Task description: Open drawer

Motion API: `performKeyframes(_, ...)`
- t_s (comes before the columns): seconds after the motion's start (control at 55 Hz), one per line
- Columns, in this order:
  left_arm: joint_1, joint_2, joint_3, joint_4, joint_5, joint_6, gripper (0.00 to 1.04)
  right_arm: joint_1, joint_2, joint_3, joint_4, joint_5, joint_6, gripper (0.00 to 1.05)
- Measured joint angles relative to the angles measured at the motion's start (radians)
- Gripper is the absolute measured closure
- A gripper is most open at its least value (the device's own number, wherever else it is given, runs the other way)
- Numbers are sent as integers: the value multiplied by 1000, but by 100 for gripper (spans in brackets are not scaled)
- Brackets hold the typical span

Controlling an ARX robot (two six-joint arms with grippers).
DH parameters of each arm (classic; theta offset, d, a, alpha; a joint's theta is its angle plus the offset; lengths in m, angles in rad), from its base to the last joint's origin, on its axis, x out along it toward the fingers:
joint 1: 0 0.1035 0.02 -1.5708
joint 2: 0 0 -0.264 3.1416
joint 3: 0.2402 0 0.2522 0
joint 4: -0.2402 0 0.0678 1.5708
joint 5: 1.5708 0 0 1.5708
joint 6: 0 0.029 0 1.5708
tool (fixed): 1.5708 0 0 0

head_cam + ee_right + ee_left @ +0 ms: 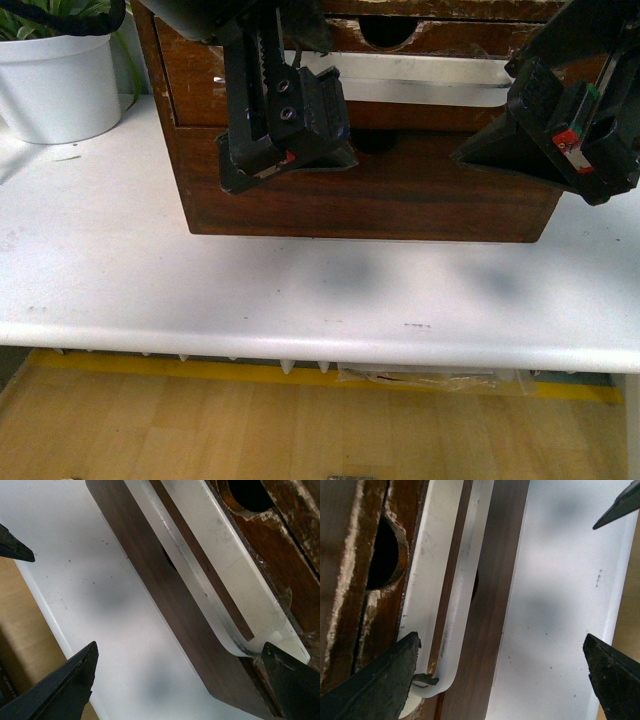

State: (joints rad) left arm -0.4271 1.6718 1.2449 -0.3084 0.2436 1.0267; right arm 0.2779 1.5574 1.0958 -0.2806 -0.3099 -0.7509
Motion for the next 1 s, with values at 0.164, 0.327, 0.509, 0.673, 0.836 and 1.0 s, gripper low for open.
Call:
performKeyframes(0.164, 14, 15, 2, -18, -5, 13, 6, -1, 1, 2, 10, -16, 8, 9)
performKeyframes(0.327, 18, 26, 5, -27, -5, 18, 6, -1, 11, 2, 19, -25, 13, 9)
performKeyframes(0.509, 22, 30, 11, -48, -1, 25, 6, 7, 55, 33, 20, -25, 15, 9)
performKeyframes(0.673, 30, 30, 13, -54, 19, 24, 6, 16, 93, 76, 20, -23, 15, 9)
performKeyframes(0.836, 34, 30, 16, -68, 31, 27, 6, 21, 112, 88, 20, -31, 17, 9)
performKeyframes(1.0, 40, 30, 20, -92, 48, 36, 6, 26, 134, 96, 18, -46, 21, 9)
